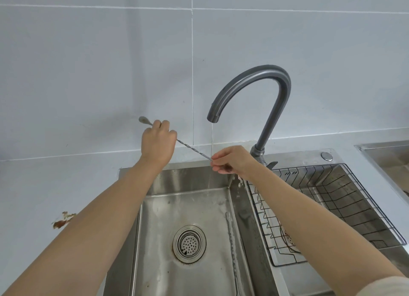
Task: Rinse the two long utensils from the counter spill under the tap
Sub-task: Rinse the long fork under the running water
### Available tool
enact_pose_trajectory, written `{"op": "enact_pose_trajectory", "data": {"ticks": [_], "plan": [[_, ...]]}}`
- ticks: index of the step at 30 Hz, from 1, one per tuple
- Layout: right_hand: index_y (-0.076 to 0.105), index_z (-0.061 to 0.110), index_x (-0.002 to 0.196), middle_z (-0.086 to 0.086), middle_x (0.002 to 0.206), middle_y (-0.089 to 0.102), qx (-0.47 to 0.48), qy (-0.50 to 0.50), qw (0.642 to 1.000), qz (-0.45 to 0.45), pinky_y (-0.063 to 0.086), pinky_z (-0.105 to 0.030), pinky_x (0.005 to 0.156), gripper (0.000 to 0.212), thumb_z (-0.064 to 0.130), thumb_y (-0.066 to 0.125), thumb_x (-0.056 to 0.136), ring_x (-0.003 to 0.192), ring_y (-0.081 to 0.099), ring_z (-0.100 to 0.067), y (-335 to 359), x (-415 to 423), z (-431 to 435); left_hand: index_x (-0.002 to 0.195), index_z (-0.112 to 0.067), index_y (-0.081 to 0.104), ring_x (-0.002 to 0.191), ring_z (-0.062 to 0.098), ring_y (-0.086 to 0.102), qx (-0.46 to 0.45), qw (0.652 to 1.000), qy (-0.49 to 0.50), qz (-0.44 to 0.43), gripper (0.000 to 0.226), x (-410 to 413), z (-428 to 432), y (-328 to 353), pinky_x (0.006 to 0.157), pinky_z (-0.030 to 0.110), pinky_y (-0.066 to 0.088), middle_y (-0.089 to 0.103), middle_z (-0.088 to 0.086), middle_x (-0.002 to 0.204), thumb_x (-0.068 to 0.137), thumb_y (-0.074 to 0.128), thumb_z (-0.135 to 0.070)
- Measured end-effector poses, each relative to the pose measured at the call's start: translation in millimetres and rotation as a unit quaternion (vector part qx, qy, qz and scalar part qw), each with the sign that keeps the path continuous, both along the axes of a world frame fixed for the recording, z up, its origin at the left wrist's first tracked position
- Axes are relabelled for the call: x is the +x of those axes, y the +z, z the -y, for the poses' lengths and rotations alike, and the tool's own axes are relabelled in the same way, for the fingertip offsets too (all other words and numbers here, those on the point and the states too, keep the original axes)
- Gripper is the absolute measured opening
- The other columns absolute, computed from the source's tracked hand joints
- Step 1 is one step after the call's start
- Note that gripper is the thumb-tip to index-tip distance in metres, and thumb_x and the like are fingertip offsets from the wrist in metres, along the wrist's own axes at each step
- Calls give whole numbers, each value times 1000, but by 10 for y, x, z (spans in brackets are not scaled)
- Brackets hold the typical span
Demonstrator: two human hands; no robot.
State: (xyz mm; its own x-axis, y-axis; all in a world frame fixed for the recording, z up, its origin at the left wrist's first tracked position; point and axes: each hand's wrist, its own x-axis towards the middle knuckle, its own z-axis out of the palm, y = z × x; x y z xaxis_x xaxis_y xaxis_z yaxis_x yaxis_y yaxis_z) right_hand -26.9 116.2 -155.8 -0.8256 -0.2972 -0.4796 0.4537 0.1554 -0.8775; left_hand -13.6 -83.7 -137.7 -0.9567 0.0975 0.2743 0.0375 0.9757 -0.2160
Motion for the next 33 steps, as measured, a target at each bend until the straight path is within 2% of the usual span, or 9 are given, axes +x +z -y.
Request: {"op": "enact_pose_trajectory", "data": {"ticks": [7, 12, 15, 17, 19, 22, 25, 29, 33], "plan": [[60, 11, 73, 0, 53, 63, 116, 78, 986, -90, 41, -17, 39, 15, 8, 62, 87, 38, 55, -5, -16, -60, 133, 35, -11, 52, 24, 19, 41, 37, 998, -43, -38, 38, -23, -194, -24, 45, 11, 16, 44, 2, 29, 12, 75, 9], [55, 12, 74, -10, 65, 62, 96, 88, 988, -79, 49, -21, 51, 21, -5, 56, 86, 45, 59, -11, -93, 15, 256, 44, -7, 54, 32, 17, 23, 90, 989, -84, -81, 38, -120, -267, -59, 52, 7, -3, 46, 4, 31, 19, 74, 15], [51, 11, 74, -11, 66, 62, 64, 68, 992, -89, 54, -23, 56, 23, -9, 53, 86, 50, 61, -15, -122, 28, 313, 81, 0, 68, 37, 25, 54, 190, 976, -96, -53, 37, -74, -322, -67, 34, 15, 34, 68, 15, 58, 48, 73, 16], [49, 9, 73, -11, 64, 61, 27, 43, 995, -90, 56, -26, 59, 24, -10, 52, 87, 52, 61, -18, -130, 16, 337, 122, -5, 55, 71, 36, 68, 281, 954, -78, -61, 42, 30, -389, -70, 55, 38, 53, 72, 16, 97, 81, 61, 2], [48, 9, 72, -5, 56, 62, 0, 11, 996, -92, 55, -23, 53, 24, -10, 55, 85, 46, 63, -11, -127, -10, 350, 137, -9, 37, 94, 36, 65, 366, 930, -24, 4, 45, 158, -416, -136, 79, 42, 51, 68, 14, 113, 94, 46, -13], [48, 9, 71, -6, 58, 62, -21, -30, 994, -100, 56, -20, 51, 25, -10, 58, 84, 43, 61, -5, -115, -36, 348, 130, -9, 48, 93, 27, 66, 469, 878, 32, 88, 40, 336, -486, -287, 83, 32, 50, 72, 13, 103, 93, 50, -24], [49, 7, 72, -13, 68, 62, -38, -44, 993, -107, 57, -20, 52, 23, -11, 58, 83, 46, 64, -7, -96, -24, 314, 113, -9, 62, 74, 16, 60, 542, 826, 76, 136, 30, 375, -550, -399, 63, 19, 44, 71, 11, 87, 88, 58, -27], [53, 8, 72, -11, 70, 62, -35, -68, 991, -114, 57, -18, 53, 19, -4, 59, 86, 49, 64, -6, -84, -2, 273, 107, -1, 67, 83, 26, 66, 581, 796, 75, 152, 25, 324, -603, -429, 80, 36, 54, 72, 16, 99, 86, 62, -15], [55, 8, 71, -8, 69, 62, -25, -93, 989, -116, 58, -21, 55, 20, 8, 54, 92, 56, 62, -13, -87, -11, 251, 98, -2, 70, 69, 21, 59, 584, 795, 48, 157, 17, 316, -632, -459, 79, 39, 55, 68, 10, 79, 86, 60, -8]]}}
